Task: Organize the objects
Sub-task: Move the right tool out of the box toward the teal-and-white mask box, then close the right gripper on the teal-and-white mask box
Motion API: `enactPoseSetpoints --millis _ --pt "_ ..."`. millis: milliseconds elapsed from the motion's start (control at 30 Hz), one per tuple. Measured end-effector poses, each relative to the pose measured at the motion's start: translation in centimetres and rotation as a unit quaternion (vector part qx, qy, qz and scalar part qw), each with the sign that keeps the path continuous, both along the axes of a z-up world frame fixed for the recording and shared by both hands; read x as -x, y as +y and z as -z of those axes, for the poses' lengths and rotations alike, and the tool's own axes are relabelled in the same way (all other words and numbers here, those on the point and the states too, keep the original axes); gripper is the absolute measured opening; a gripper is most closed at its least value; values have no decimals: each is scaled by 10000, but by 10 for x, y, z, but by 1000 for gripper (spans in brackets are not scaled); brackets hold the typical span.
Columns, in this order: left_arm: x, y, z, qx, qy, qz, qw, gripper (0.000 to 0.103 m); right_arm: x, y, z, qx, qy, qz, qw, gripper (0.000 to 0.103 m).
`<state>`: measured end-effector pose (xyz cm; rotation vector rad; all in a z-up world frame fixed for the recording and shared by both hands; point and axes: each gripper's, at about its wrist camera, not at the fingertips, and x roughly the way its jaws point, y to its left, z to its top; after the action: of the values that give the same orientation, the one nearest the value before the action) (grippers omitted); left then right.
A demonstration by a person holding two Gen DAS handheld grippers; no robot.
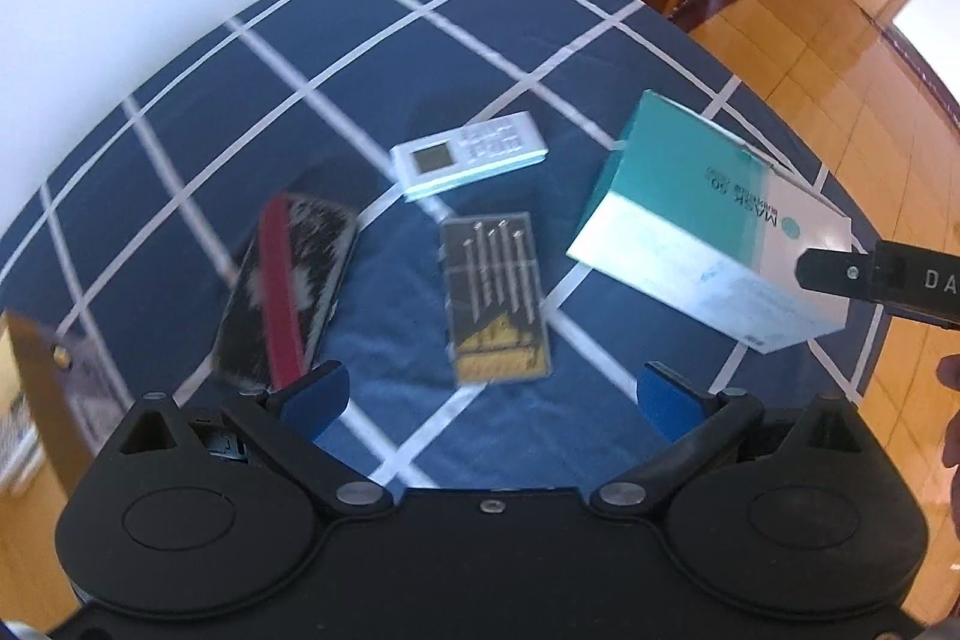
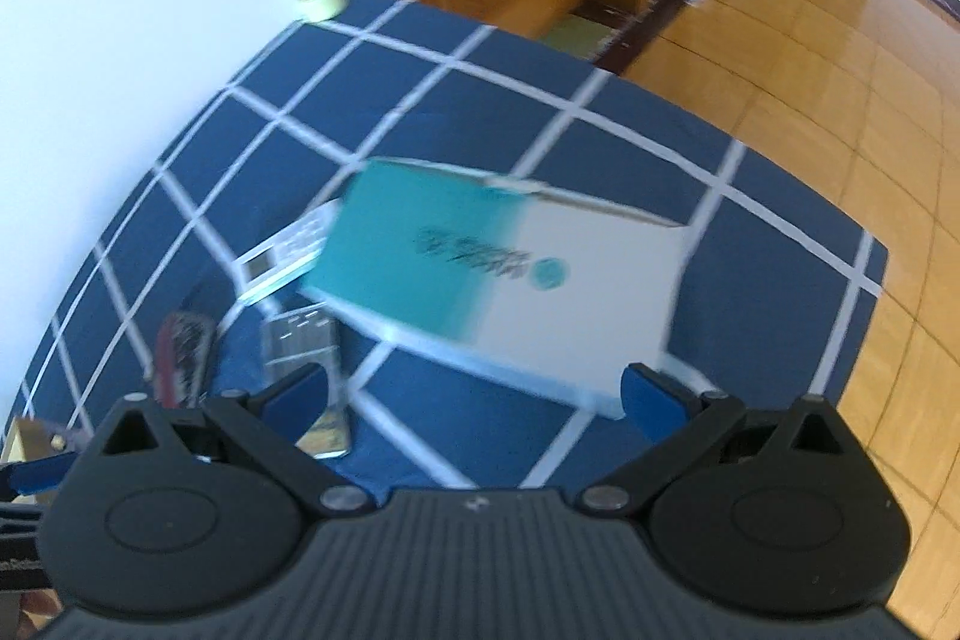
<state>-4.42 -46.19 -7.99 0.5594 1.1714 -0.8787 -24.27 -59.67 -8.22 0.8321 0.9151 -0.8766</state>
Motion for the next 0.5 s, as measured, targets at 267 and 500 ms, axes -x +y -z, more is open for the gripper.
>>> enactPoseSetpoints --millis 267,500 --pt "-2 -61 21 -115 96 368 9992 103 33 -46 33 -343 15 614 9975 103" --pt "1 -106 38 -303 129 826 9960 103 51 -75 58 -759 -196 1107 9908 103"
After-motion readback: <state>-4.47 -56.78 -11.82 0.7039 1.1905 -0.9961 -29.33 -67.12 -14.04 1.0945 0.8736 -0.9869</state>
